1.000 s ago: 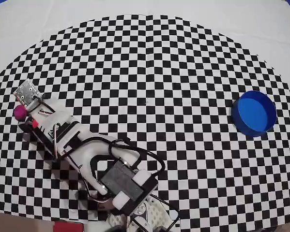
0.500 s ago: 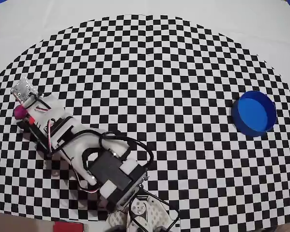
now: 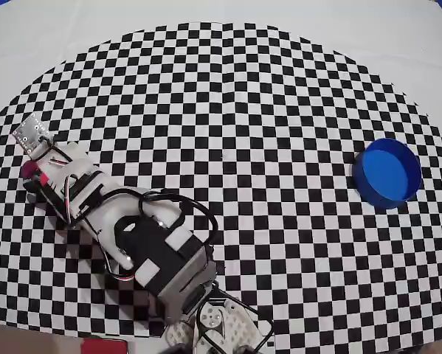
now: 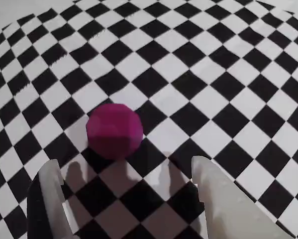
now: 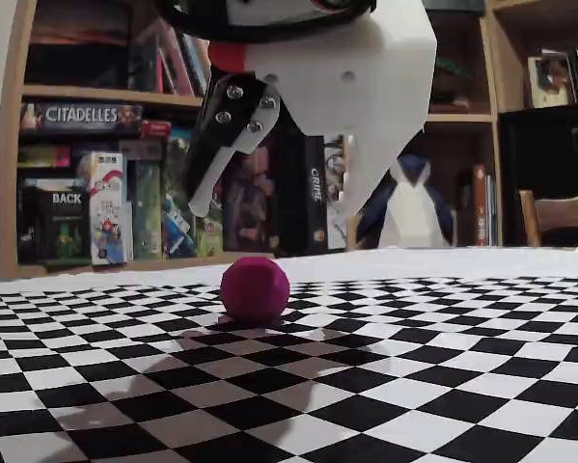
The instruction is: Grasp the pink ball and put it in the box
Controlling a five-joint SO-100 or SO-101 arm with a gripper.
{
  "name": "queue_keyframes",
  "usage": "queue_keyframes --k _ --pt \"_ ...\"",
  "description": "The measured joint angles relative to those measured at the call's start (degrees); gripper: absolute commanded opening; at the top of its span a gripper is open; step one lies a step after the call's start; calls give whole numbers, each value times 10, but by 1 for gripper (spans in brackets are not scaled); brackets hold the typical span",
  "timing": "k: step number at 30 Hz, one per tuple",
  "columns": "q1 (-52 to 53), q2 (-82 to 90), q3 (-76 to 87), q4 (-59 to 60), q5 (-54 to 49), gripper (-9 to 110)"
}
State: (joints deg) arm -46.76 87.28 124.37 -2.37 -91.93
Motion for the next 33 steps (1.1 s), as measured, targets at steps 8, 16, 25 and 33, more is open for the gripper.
queue_keyframes --k 8,16,25,33 --pt "-4 -33 -33 8 0 31" --pt "-5 -54 -51 11 0 31" --pt "-5 -93 -87 13 0 31" --pt "-13 -117 -113 17 0 31"
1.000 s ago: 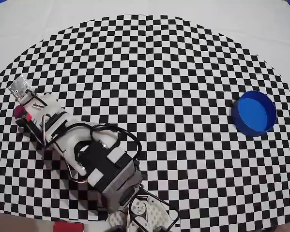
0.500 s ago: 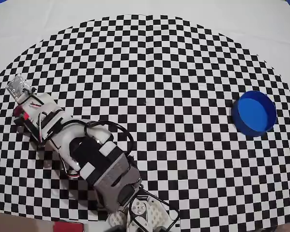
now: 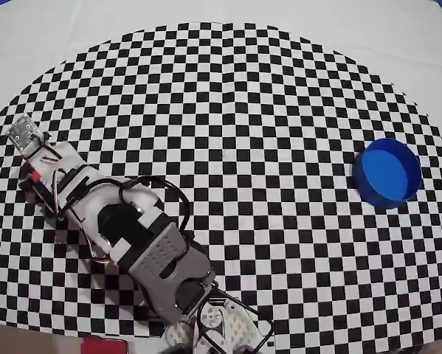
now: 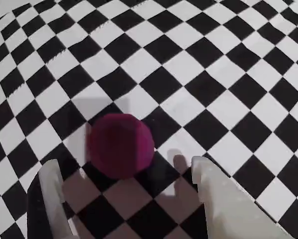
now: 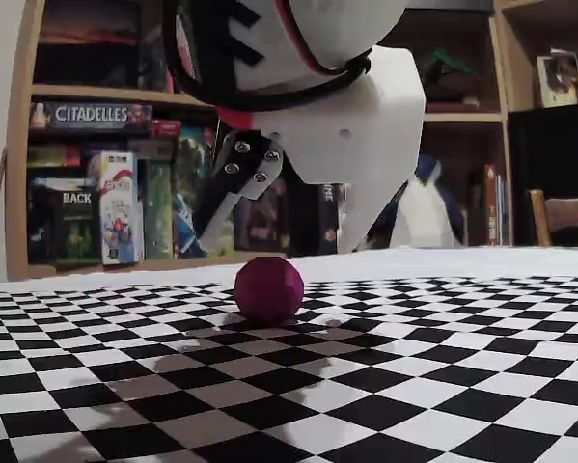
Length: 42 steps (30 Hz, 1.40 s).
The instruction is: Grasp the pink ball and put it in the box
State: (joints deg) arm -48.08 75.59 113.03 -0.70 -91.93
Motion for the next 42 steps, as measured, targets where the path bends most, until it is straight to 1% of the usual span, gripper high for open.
queue_keyframes --k 8,42 --pt "2 -14 -4 2 0 31" --pt "3 -106 -113 18 0 31"
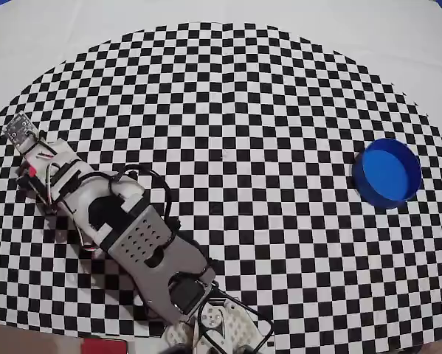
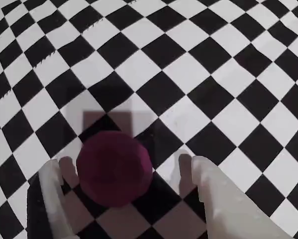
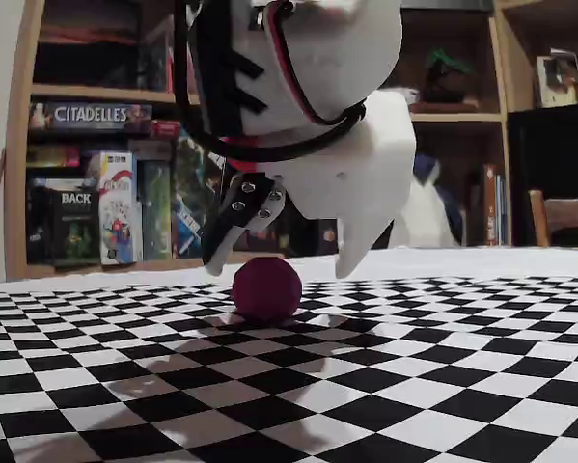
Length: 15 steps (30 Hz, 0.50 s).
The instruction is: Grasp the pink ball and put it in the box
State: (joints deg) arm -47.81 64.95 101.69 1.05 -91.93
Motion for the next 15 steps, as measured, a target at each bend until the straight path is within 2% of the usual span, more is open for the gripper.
queue_keyframes --k 15 --pt "0 -40 -46 11 0 31"
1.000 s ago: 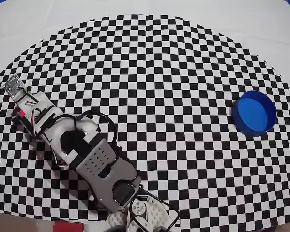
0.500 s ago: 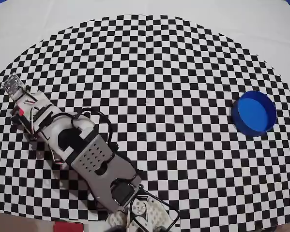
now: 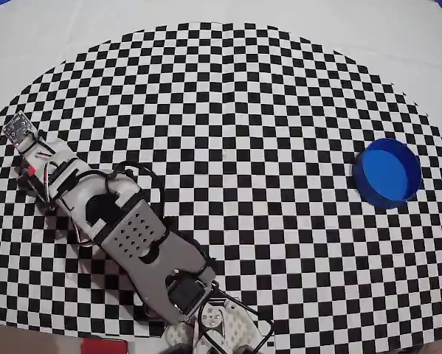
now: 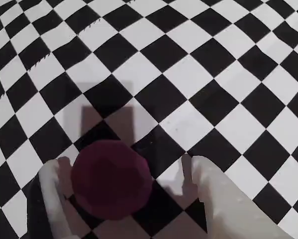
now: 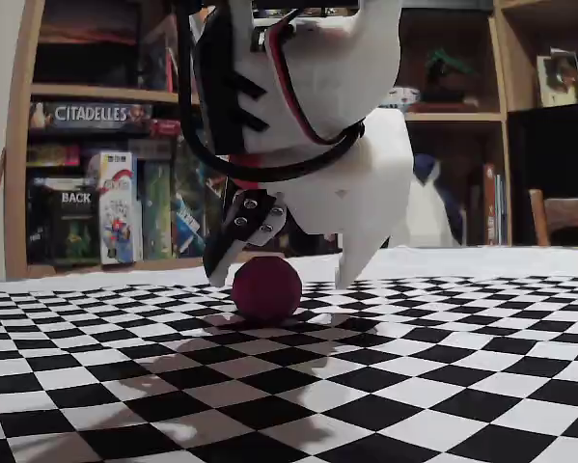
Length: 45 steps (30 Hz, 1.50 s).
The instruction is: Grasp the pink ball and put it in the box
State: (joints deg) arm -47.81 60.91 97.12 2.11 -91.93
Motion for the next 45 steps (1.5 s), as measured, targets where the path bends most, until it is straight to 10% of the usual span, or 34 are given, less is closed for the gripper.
queue_keyframes --k 45 --pt "-6 -48 -54 21 0 31"
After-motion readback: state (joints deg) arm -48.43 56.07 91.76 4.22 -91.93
